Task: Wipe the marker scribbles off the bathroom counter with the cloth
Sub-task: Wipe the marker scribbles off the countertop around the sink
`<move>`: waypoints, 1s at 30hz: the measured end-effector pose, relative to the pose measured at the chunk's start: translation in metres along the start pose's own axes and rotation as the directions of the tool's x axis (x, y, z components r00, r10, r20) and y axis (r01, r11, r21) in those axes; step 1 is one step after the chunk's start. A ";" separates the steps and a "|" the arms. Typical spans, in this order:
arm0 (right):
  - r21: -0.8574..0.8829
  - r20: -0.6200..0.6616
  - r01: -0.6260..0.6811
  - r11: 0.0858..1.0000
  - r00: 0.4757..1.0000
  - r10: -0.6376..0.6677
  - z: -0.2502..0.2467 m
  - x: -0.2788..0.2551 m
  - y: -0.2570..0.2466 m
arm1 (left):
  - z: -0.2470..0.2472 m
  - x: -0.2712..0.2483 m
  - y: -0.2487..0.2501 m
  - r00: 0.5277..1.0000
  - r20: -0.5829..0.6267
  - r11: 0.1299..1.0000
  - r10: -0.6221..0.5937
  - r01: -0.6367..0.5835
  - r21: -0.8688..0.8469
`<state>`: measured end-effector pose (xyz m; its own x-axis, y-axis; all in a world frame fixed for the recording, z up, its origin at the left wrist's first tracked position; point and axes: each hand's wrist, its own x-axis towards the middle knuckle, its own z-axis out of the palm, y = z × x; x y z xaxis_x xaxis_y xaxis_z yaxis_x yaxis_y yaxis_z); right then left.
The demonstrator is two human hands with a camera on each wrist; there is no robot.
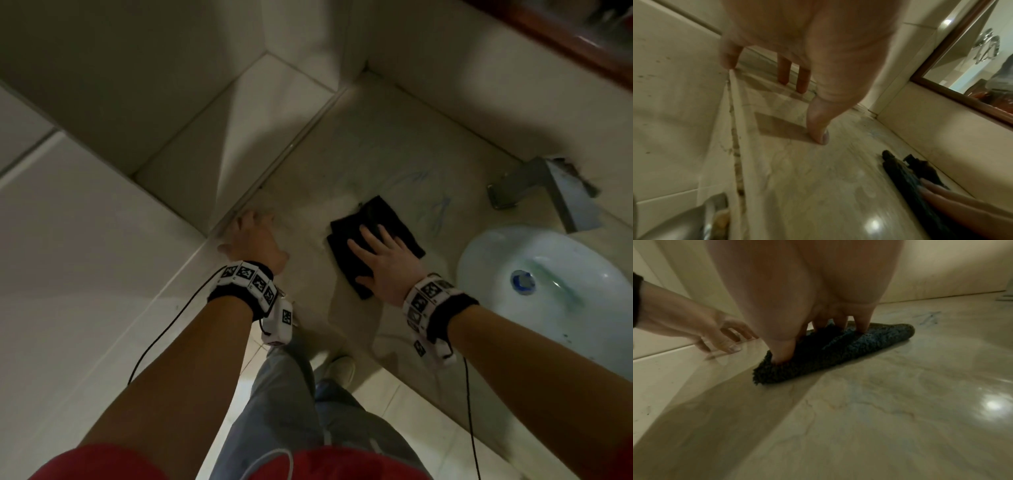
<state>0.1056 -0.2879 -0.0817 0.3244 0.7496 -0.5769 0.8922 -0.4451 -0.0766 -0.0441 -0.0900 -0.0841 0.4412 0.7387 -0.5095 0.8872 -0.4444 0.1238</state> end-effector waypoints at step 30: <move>-0.024 -0.005 0.053 0.998 0.999 -0.053 -0.037 0.061 -0.031 | 0.007 0.002 -0.006 0.995 -0.085 0.999 0.048 -0.048 0.004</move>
<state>0.1090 -0.2104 -0.0841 0.2779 0.7745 -0.5683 0.9154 -0.3929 -0.0878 -0.0498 -0.0895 -0.0922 0.4935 0.7569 -0.4284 0.8644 -0.4815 0.1449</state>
